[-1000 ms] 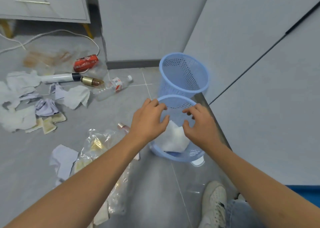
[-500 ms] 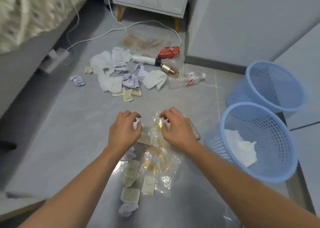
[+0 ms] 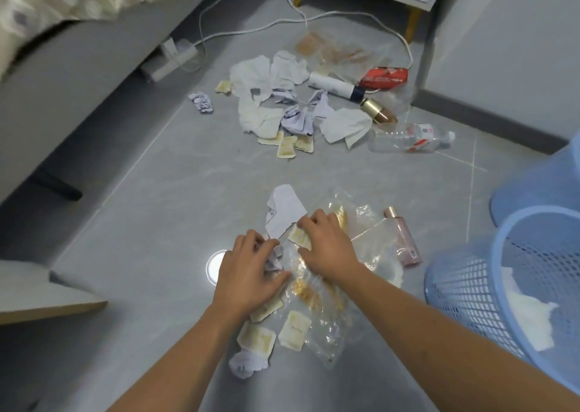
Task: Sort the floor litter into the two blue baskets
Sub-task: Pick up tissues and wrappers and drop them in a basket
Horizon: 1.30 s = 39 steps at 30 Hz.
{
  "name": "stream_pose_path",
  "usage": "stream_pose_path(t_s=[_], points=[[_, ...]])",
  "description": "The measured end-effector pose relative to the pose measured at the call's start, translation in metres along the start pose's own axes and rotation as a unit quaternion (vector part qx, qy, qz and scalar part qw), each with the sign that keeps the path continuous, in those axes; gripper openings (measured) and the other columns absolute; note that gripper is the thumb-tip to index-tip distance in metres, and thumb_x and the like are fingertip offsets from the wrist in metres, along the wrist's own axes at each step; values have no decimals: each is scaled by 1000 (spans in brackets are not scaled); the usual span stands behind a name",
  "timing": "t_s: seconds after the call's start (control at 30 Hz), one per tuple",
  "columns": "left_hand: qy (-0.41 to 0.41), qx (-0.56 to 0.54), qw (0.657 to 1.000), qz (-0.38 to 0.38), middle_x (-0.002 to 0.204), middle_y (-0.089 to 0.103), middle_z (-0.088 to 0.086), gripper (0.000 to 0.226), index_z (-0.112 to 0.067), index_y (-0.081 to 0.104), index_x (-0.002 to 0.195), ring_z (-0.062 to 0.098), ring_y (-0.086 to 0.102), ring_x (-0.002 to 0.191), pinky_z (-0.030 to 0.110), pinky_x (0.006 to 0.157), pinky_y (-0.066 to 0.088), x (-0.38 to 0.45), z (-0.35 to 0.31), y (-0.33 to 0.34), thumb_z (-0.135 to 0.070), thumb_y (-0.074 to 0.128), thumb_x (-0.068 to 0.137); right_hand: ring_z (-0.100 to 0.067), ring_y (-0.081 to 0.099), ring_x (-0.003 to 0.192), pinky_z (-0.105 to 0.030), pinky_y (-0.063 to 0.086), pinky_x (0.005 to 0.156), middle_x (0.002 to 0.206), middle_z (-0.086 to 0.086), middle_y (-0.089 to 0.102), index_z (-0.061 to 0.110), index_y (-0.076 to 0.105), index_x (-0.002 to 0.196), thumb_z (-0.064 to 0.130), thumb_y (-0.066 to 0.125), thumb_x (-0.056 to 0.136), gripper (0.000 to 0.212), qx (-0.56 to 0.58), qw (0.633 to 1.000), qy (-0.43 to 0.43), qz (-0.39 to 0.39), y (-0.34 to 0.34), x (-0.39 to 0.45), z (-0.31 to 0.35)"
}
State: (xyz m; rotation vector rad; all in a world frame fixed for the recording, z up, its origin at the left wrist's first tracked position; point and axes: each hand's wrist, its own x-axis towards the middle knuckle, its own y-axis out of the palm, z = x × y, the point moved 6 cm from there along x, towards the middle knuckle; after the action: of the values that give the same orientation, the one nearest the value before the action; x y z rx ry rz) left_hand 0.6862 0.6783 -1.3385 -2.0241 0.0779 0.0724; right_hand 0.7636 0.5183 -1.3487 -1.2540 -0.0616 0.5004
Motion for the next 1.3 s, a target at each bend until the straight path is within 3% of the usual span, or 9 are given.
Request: stream_pose_path(t_s=[0.1, 0.2, 0.33, 0.63, 0.83, 0.97, 1.07, 1.2, 1.3], points=[[-10, 5, 1000, 11, 112, 45, -7, 43, -34, 61, 115, 19, 51, 103, 33, 65, 49, 1, 1, 16, -50, 73, 77, -24, 44, 109, -34, 44, 81, 118, -1, 49, 23, 54, 124, 29, 70, 86, 42, 1, 1000, -19, -17, 5, 0, -1], [-30, -21, 999, 1, 109, 43, -8, 26, -31, 63, 106, 16, 51, 101, 31, 59, 51, 7, 2, 18, -34, 73, 83, -23, 47, 100, -33, 42, 71, 111, -1, 52, 21, 55, 115, 22, 66, 87, 30, 21, 999, -34, -31, 5, 1, 0], [-23, -46, 998, -27, 108, 43, -6, 23, -24, 63, 108, 16, 49, 100, 30, 54, 47, 17, -11, 3, -18, 68, 86, -26, 51, 87, -39, 46, 66, 96, -3, 53, 16, 57, 103, 9, 62, 82, 22, 54, 996, -37, -53, -2, 1, -1], [86, -90, 992, -30, 109, 44, -6, 19, -25, 62, 110, 16, 51, 101, 37, 61, 53, 61, -111, -55, -27, 62, 91, -25, 56, 82, -41, 48, 68, 92, 0, 55, 18, 57, 97, 10, 63, 77, 22, 134, 970, 70, -191, -112, -34, -30], [195, -160, 967, -8, 108, 41, -7, 18, -25, 59, 109, 17, 50, 96, 42, 62, 53, 79, -240, -83, -28, 57, 91, -19, 54, 81, -38, 47, 71, 90, 2, 53, 18, 58, 94, 11, 67, 78, 19, 152, 917, 182, -321, -227, -111, -78], [291, -177, 940, 7, 109, 46, -2, 20, -21, 61, 108, 19, 52, 97, 40, 63, 52, 72, -332, -83, -29, 57, 90, -19, 55, 79, -40, 47, 71, 88, 2, 57, 18, 58, 92, 10, 68, 76, 20, 127, 878, 265, -378, -267, -182, -128], [344, -163, 924, 29, 108, 49, 1, 21, -20, 61, 107, 23, 53, 97, 39, 67, 50, 58, -385, -62, -29, 60, 88, -15, 51, 75, -39, 47, 69, 82, 4, 56, 20, 56, 88, 8, 69, 77, 21, 116, 858, 318, -387, -264, -234, -158], [338, -55, 934, 101, 123, 53, -2, 52, -34, 53, 136, 25, 50, 119, 45, 90, 46, 42, -410, -22, -47, 58, 86, -19, 57, 87, -39, 51, 76, 96, 3, 60, 20, 63, 100, 14, 72, 78, 24, 90, 875, 355, -318, -237, -272, -179], [353, -42, 930, 93, 129, 52, -6, 59, -38, 53, 138, 21, 45, 124, 44, 93, 39, 40, -402, -22, -56, 58, 82, -22, 58, 96, -36, 50, 83, 103, 4, 59, 19, 66, 104, 11, 69, 78, 28, 73, 881, 347, -315, -235, -274, -179]])
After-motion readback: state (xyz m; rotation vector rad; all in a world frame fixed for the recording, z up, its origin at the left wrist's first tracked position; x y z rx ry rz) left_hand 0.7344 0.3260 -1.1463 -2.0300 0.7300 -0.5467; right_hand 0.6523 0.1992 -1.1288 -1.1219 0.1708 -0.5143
